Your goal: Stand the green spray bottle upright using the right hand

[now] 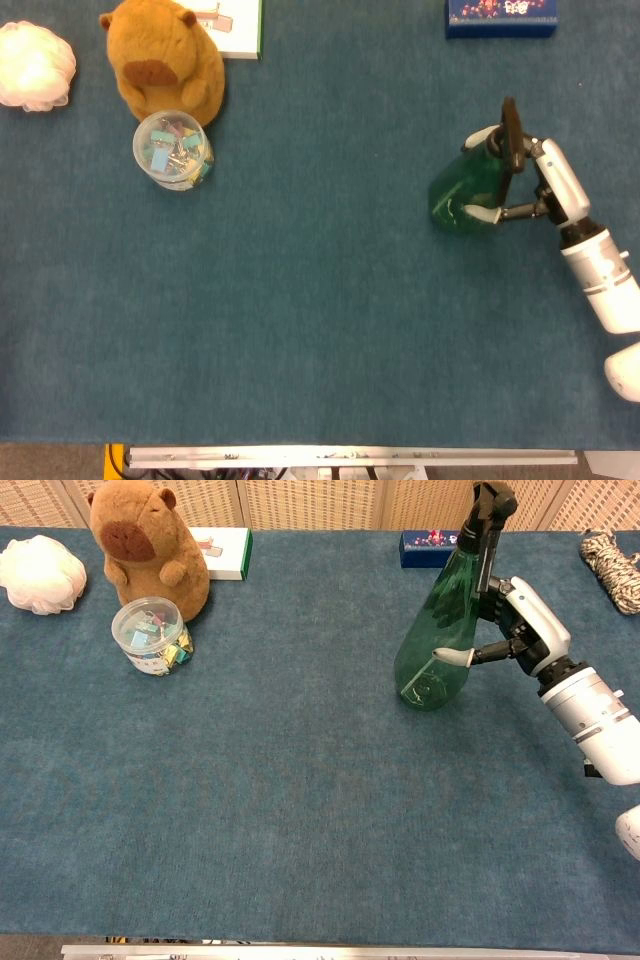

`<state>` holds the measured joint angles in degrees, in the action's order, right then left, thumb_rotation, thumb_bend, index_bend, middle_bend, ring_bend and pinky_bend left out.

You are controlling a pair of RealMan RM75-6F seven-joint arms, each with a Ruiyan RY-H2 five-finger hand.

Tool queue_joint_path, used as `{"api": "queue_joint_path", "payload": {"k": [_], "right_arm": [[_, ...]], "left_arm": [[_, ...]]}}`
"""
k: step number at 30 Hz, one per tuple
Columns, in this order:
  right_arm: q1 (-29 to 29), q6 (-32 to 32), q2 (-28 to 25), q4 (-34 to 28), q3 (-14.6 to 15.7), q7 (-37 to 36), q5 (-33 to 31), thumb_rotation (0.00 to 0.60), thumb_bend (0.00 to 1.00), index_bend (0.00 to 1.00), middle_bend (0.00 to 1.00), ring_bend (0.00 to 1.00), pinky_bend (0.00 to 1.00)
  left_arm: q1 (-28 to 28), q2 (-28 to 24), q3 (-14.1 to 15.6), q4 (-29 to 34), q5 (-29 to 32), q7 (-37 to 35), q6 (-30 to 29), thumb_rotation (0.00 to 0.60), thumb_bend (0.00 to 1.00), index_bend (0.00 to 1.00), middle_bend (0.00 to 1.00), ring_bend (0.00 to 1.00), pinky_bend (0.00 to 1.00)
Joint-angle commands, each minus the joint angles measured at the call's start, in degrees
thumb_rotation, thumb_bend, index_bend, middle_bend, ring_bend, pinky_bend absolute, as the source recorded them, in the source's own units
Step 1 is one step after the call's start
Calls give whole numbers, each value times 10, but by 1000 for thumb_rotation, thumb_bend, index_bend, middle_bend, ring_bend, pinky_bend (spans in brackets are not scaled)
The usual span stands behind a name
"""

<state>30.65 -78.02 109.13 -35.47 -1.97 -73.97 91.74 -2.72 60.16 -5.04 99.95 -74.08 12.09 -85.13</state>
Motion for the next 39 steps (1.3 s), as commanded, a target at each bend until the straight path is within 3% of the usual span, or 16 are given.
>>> {"api": "queue_joint_path", "payload": {"k": [1, 4, 9, 15, 29, 39], "right_arm": [[-1, -6, 0, 7, 5, 0, 6, 600, 2, 468, 519, 406, 466], [-1, -14, -1, 12, 11, 5, 13, 600, 0, 452, 443, 344, 454], [-3, -23, -6, 14, 18, 13, 21, 600, 0, 281, 271, 221, 387], [-6, -33, -11, 12, 21, 22, 24, 600, 0, 171, 176, 150, 329], [-22, -75, -39, -23, 31, 35, 37, 600, 0, 123, 139, 120, 302], [-45, -121, -96, -110, 35, 77, 46, 600, 0, 123, 131, 105, 280]], "left_arm": [[0, 0, 0, 0, 1, 1, 0, 600, 0, 469, 464, 306, 339], [-1, 1, 0, 0, 1, 2, 1, 600, 0, 469, 464, 306, 339], [-1, 1, 0, 0, 2, 3, 1, 600, 0, 469, 464, 306, 339], [-1, 2, 0, -1, 3, 4, 2, 600, 0, 469, 464, 306, 339], [-2, 3, 0, -2, 4, 8, 2, 600, 0, 469, 464, 306, 339], [-3, 4, 1, -2, 8, 12, 6, 600, 0, 469, 464, 306, 339]]}}
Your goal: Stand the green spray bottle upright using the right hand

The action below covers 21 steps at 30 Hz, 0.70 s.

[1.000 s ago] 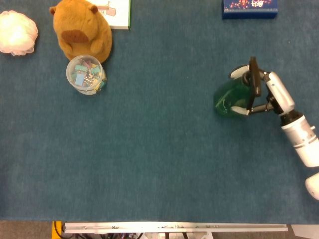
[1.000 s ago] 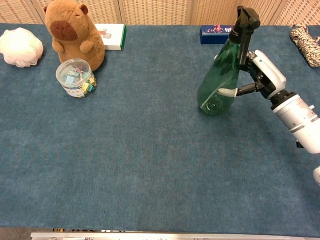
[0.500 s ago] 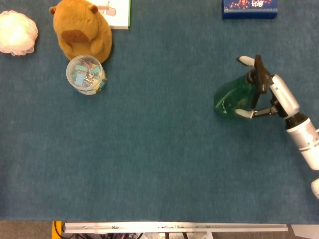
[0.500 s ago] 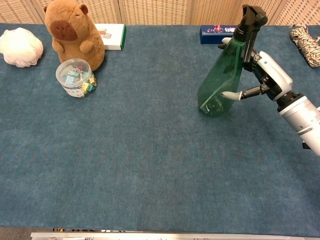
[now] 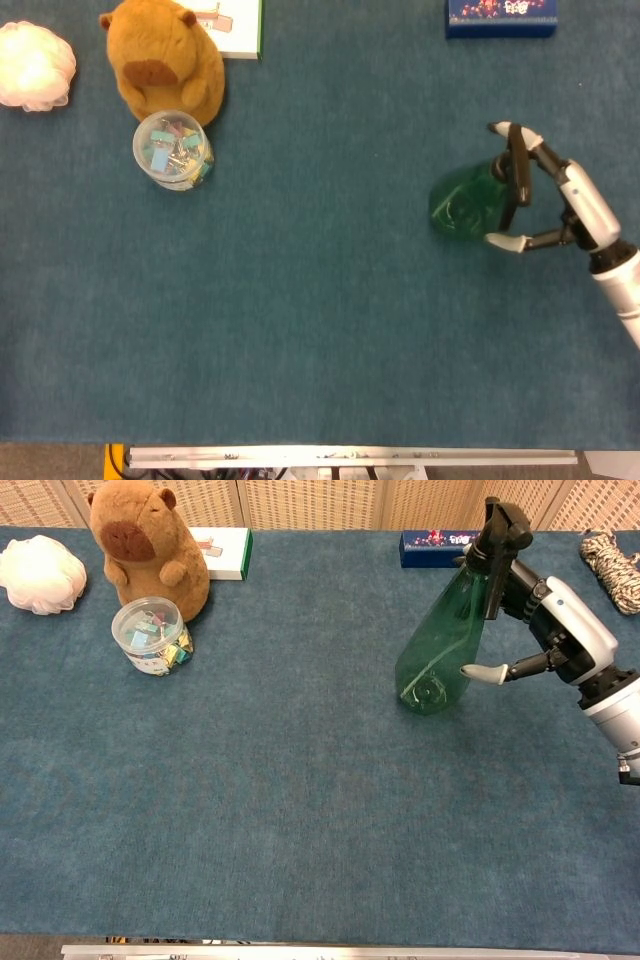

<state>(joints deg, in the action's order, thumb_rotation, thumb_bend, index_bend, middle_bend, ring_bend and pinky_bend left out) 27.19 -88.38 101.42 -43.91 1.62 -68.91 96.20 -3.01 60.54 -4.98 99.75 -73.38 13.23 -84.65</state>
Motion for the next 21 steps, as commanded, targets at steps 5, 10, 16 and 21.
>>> {"api": "queue_joint_path", "payload": {"k": [5, 10, 16, 21], "right_arm": [[-21, -28, -39, -57, -7, 53, -4, 600, 0, 123, 129, 101, 270], [-29, -32, -50, -66, -10, 67, -7, 600, 0, 123, 123, 94, 261], [-45, -56, -59, -70, -16, 99, -9, 600, 0, 123, 115, 85, 244], [-72, -95, -78, -95, -31, 216, -18, 600, 0, 122, 111, 81, 241]], "left_arm": [[-2, 3, 1, -2, 3, 5, 5, 600, 0, 469, 464, 306, 339], [-3, 5, 2, -4, 5, 9, 7, 600, 0, 469, 464, 306, 339], [-4, 6, 2, -5, 7, 10, 10, 600, 0, 469, 464, 306, 339], [-4, 6, 2, -4, 4, 10, 7, 600, 0, 469, 464, 306, 339]]}}
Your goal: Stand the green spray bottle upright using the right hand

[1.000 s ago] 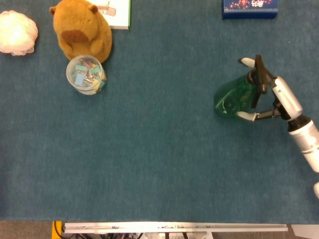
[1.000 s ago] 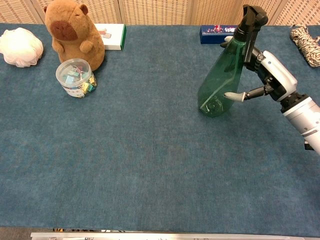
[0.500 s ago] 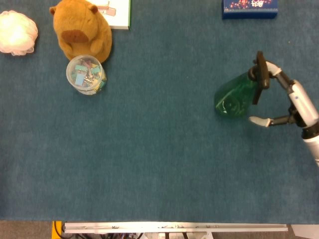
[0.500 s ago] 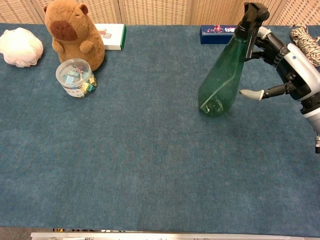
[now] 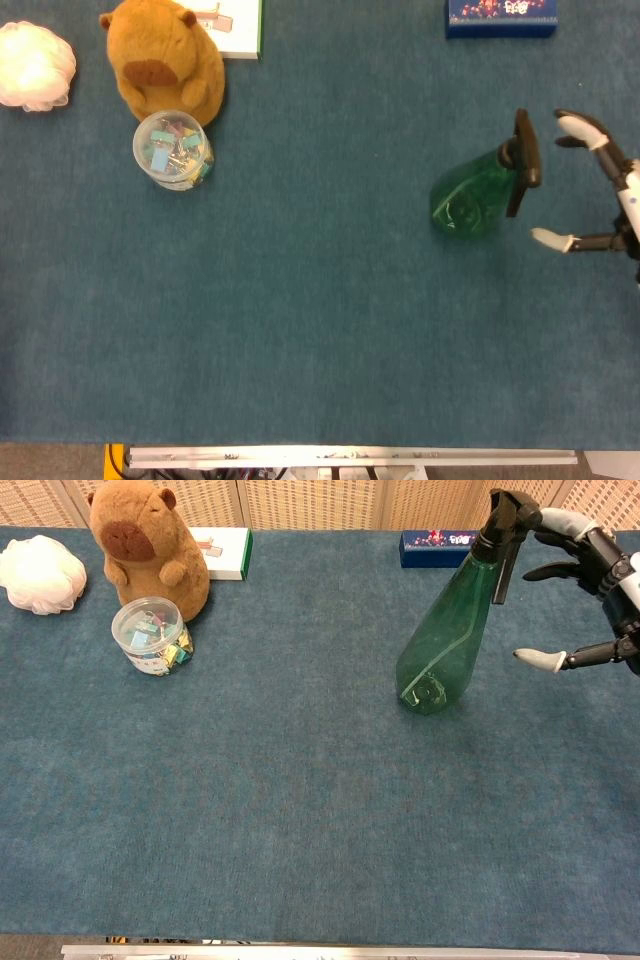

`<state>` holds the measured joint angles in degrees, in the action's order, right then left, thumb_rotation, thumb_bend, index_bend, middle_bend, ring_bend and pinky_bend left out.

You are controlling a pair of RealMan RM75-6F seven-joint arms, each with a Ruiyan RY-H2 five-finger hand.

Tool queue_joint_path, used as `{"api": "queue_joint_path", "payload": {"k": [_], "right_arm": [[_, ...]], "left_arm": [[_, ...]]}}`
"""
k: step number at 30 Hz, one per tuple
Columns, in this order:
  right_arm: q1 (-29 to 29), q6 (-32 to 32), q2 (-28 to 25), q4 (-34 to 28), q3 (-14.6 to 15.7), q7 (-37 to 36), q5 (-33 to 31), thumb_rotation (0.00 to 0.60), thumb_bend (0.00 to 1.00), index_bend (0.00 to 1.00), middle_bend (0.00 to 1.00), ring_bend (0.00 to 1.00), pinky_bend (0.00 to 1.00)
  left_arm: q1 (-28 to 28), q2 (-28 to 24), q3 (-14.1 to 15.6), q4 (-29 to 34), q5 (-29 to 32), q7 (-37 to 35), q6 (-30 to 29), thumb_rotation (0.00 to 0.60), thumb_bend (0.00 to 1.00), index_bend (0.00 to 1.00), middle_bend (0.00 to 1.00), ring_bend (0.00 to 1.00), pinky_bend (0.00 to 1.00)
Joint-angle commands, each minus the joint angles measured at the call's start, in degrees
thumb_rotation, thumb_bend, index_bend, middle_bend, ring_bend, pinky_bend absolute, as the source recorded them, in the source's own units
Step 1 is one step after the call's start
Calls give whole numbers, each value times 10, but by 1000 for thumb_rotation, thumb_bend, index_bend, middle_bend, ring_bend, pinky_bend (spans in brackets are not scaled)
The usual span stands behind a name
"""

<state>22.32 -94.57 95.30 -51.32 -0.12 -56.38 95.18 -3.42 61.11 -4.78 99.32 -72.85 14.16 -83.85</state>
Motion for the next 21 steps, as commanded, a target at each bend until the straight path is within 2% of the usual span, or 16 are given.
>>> {"api": "queue_joint_path", "payload": {"k": [1, 6, 13, 18, 21], "right_arm": [[-29, -39, -23, -30, -16, 120, -10, 600, 0, 122, 111, 81, 241], [-61, -49, -80, -124, -21, 291, -25, 600, 0, 122, 108, 78, 233], [-112, -34, -191, -315, -17, 558, -71, 600, 0, 122, 102, 53, 204], [-147, -45, -216, -381, -30, 726, -128, 600, 0, 122, 102, 53, 198], [-157, -46, -214, -393, -43, 766, -158, 600, 0, 122, 103, 53, 196]], "left_arm": [[0, 0, 1, 1, -2, 2, -1, 600, 0, 469, 464, 306, 339], [0, 3, 4, 3, -9, 9, -4, 600, 0, 469, 464, 306, 339], [-1, 8, 9, 6, -16, 23, -5, 600, 0, 469, 464, 306, 339], [-3, 13, 11, 6, -25, 29, -6, 600, 0, 469, 464, 306, 339], [-5, 18, 11, 2, -30, 29, -7, 600, 0, 469, 463, 306, 339]]}}
